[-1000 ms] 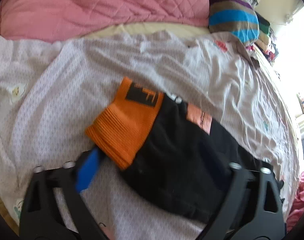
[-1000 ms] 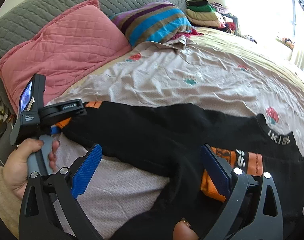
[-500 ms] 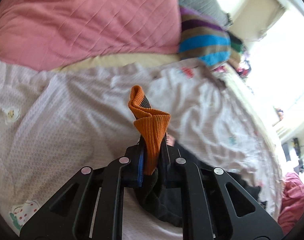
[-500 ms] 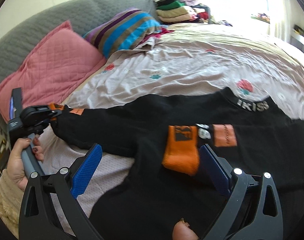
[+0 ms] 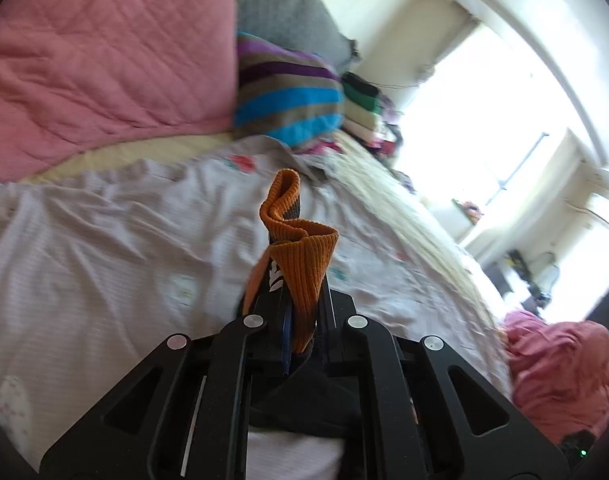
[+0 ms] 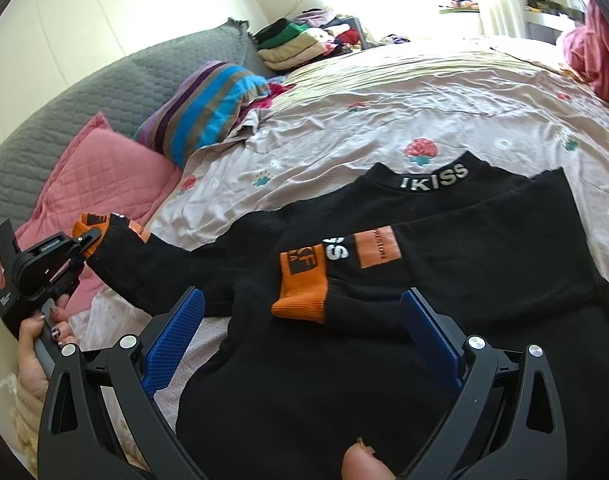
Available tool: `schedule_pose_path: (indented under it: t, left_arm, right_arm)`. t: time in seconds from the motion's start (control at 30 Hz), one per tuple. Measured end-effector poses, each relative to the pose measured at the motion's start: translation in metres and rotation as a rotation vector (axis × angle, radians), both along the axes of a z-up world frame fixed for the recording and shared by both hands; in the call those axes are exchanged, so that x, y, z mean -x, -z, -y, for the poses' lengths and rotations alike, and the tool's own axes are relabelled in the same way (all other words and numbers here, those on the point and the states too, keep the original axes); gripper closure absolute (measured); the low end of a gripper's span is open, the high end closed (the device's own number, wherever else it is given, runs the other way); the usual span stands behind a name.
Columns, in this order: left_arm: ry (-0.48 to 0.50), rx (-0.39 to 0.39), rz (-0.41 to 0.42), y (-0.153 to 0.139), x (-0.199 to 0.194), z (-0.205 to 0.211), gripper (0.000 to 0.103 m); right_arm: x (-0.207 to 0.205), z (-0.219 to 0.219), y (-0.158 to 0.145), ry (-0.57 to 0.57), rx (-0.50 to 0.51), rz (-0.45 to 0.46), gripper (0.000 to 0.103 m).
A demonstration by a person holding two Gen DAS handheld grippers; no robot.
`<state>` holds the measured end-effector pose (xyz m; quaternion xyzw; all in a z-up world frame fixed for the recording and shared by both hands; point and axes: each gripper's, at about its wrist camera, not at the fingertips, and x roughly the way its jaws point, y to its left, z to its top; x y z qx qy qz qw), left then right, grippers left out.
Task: Fold small clothes
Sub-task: 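Grasp the orange cuff with the left gripper and lift it, then fold the sleeve across the body and release the cuff with the left gripper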
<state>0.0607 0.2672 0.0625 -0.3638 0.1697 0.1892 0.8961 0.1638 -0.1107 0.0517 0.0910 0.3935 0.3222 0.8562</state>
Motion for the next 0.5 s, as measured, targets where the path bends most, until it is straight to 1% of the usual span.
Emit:
schedule_pose_path:
  t: [0.1,0.3,0.5]
  left_arm:
    - [0.075,-0.019,0.029,-0.006,-0.006,0.02,0.099]
    - [0.23,-0.129,0.061,-0.019,-0.021,0.077,0.099]
    - [0.364,-0.15,0.055,-0.016,-0.033,0.116,0.099]
  right_arm:
    - [0.003,0.01,-0.001,0.026,-0.005,0.004,0.005]
    - [0.002,0.029,-0.002,0.108,0.024,0.018,0.005]
    - [-0.001,0.05,0.002,0.172,0.022,0.008,0.005]
